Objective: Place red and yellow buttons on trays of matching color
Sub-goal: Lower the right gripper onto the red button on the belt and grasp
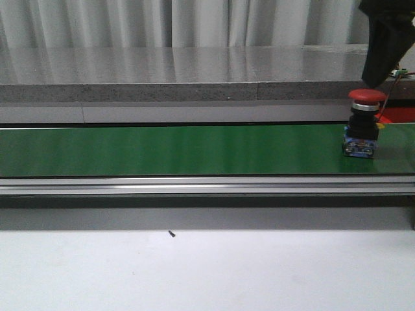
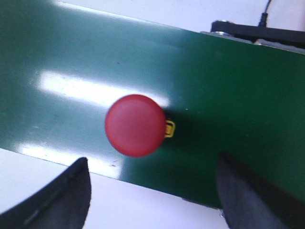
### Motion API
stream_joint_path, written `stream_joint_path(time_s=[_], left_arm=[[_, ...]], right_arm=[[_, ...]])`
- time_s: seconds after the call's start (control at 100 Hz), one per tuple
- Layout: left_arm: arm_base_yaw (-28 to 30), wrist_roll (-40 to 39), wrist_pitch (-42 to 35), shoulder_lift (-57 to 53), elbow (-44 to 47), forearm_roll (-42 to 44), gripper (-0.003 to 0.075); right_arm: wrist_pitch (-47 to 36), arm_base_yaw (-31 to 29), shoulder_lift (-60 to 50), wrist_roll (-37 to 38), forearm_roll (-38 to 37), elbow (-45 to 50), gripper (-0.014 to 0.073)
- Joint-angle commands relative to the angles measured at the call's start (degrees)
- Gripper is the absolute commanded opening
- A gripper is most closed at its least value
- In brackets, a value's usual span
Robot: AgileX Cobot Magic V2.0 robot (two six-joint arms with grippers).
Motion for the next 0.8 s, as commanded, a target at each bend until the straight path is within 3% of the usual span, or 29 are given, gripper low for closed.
stream_joint_path(time_s=[0.0,0.47,0.54,0.71,0.79], left_arm=[[-0.03,0.02,-4.35,0.15,-1.65,-0.92,-0.0020],[-0.03,0.02,-4.35,0.15,-1.65,-0.92,-0.0020],[-0.03,0.02,-4.35,0.15,-1.65,-0.92,-0.0020],[-0.03,0.02,-4.35,0.15,-1.65,-0.92,-0.0020],[-0.03,0.02,-4.35,0.15,-1.65,-0.92,-0.0020]], right_arm=[[-1.42,0.84,0.16,-0.67,0.77,-2.86,0.0547],[-6.48,-0.39,6.63,8.04,-1.05,-2.92,0.0524],[-6.32,-0.60,7.38,8.86,-1.39,-2.92,0.0452],[-6.15,-1.46,7.86,9.34,-1.97,-2.92,0.0171],[-6.21,-1.78,7.61,9.34,-2.11,-2.92,0.0098]])
